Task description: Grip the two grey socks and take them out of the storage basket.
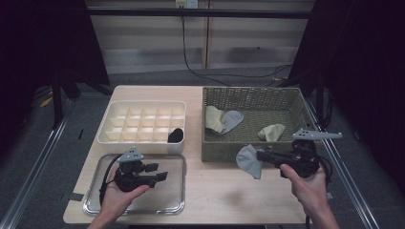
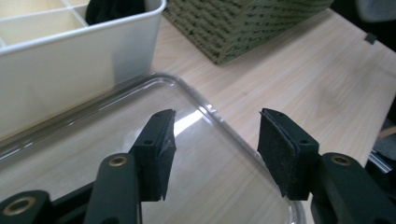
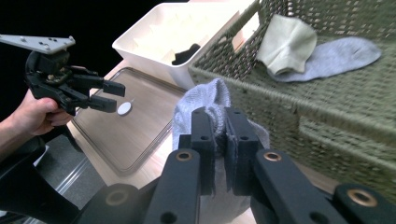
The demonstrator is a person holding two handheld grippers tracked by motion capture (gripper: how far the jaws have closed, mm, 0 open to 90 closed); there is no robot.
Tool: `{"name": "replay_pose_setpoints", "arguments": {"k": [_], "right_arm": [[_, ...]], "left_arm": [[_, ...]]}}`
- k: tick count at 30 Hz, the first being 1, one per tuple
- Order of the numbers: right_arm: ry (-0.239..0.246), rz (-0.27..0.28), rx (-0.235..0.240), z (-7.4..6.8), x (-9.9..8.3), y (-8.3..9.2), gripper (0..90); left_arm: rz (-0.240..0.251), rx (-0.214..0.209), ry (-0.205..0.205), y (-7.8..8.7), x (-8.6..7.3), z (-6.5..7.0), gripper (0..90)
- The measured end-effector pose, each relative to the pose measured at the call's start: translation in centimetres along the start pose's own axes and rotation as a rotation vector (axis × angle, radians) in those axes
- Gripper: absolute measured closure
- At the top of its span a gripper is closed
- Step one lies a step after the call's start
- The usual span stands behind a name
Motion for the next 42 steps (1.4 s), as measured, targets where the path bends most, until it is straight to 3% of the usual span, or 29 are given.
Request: {"name": "replay_pose_setpoints", "arguments": {"k": [8,15,21,26,33,42], "right_arm": [[-0.004,-0.039,0.011,0.3,-1.5,-3.1,83.7],[-0.031,-0.059,0.051,0.9,-2.7,-5.4,83.7],[-0.018,-0.086,0.094,-0.2,-2.9,-7.4,83.7],[-0.002,-0.088,0.117,-0.7,-3.0,-8.6,83.7],[-0.008,-0.126,0.117,0.3,-3.9,-10.2,83.6],[-0.037,-0.146,0.093,2.3,-4.9,-10.4,82.9]], "left_arm": [[0.004,-0.026,-0.016,-1.1,1.3,0.6,46.2],[-0.017,-0.035,-0.029,-2.3,2.1,0.9,46.5],[-0.016,-0.039,-0.038,-2.3,2.9,1.3,45.7],[-0.004,-0.054,-0.03,-2.3,2.4,1.1,45.1],[-0.025,-0.078,-0.02,-3.0,2.0,1.2,43.9],[-0.049,-0.086,-0.029,-4.0,1.9,1.8,42.2]]}}
Point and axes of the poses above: each handheld gripper's, and its own axes: y roughly backward along the jaws, x roughly out of its top, z roughly to its right, the point moved 3 cm from there along -y, roughly forward along the jaws, and after that the axes turned 11 degrees about -z, right-handed, at the moved point
